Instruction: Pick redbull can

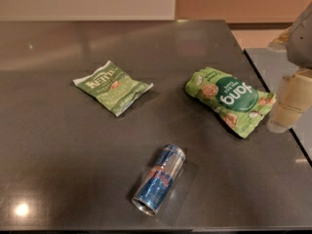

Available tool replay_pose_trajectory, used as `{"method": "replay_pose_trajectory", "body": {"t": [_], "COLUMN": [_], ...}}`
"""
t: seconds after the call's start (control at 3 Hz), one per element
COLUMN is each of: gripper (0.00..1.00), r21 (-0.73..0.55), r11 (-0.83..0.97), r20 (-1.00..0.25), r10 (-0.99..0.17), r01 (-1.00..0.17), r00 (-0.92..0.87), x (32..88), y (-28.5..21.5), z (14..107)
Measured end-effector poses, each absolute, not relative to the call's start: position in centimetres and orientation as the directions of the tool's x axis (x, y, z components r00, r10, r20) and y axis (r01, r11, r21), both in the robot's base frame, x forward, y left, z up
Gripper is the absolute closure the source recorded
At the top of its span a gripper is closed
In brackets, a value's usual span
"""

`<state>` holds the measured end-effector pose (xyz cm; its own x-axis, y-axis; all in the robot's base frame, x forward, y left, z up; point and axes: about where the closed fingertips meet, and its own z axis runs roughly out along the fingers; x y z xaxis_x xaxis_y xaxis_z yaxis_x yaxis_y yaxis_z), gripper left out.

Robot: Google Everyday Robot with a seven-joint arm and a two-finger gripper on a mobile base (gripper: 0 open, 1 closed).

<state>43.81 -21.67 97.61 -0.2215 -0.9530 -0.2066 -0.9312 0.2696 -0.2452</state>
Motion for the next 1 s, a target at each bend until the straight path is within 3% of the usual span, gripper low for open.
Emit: {"method": "replay_pose_trajectory", "body": {"t": [1.0], "gripper": [0.0], "r21": [-0.218], "r11": [0.153], "r20": [-0.219], "r10": [-0.97], "r01": [-0.964], "r00": [-0.104], "x": [44.3], "y": [-19.0], "z": [97.8]}}
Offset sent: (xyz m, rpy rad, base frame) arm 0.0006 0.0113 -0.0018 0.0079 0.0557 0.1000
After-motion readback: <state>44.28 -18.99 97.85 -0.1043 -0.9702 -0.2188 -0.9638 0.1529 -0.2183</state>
